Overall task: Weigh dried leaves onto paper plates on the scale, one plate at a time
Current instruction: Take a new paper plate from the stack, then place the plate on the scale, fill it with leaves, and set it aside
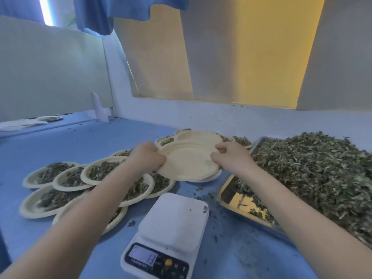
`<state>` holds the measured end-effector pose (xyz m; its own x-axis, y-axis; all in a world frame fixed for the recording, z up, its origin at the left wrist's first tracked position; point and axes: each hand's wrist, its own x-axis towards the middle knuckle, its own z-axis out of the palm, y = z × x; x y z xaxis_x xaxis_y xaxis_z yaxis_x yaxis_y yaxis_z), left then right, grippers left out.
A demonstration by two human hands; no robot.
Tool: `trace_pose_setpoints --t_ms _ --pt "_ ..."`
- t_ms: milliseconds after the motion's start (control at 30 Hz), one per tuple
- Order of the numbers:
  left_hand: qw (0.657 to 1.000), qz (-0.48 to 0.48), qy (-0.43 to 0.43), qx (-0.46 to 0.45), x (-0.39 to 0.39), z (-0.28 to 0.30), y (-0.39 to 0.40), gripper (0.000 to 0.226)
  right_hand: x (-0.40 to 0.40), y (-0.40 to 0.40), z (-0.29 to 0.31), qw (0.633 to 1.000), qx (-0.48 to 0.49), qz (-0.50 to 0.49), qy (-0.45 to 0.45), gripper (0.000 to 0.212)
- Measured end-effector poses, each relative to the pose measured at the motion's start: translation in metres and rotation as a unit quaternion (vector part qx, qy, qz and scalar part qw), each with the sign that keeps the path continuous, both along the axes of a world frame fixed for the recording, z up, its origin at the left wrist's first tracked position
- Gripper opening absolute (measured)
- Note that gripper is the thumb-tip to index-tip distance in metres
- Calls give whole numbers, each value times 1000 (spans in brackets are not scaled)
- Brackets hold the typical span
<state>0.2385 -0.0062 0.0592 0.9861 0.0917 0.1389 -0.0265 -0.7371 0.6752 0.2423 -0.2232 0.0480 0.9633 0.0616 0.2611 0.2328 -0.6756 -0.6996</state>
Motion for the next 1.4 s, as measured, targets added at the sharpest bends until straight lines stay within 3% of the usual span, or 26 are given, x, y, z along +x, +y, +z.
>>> trace_pose_setpoints --t_ms 133,267,400,500,600,733,900,1133,1267,1400 --pt "999 15 28 -11 -43 -56 13 31 -30 15 -44 998 -32 36 42 24" --pt "998 35 47 -19 -62 -91 17 9 -42 27 -75 995 -85 35 38 15" --pt "997 54 34 -33 -70 -107 19 42 -45 31 -86 993 -112 20 27 19" --pt "996 62 17 -65 -73 -114 22 53 -47 32 -88 993 -112 20 20 27" --pt "985 90 -7 -145 -75 -120 29 47 -49 33 -89 996 -94 6 10 41" --pt "957 103 -38 -268 -80 -134 36 28 -47 34 -96 997 -72 -2 -21 40" --pt "936 124 -80 -320 -85 -147 38 29 -44 31 -100 998 -61 9 -26 39" --pt "947 90 -71 -301 -94 -150 41 27 -48 21 -81 993 -60 96 39 69" --pt "953 79 -61 -285 -99 -150 42 27 -62 21 -61 969 -175 156 78 110" --pt "960 63 -60 -267 -102 -149 42 25 -73 23 -56 936 -271 193 113 116"
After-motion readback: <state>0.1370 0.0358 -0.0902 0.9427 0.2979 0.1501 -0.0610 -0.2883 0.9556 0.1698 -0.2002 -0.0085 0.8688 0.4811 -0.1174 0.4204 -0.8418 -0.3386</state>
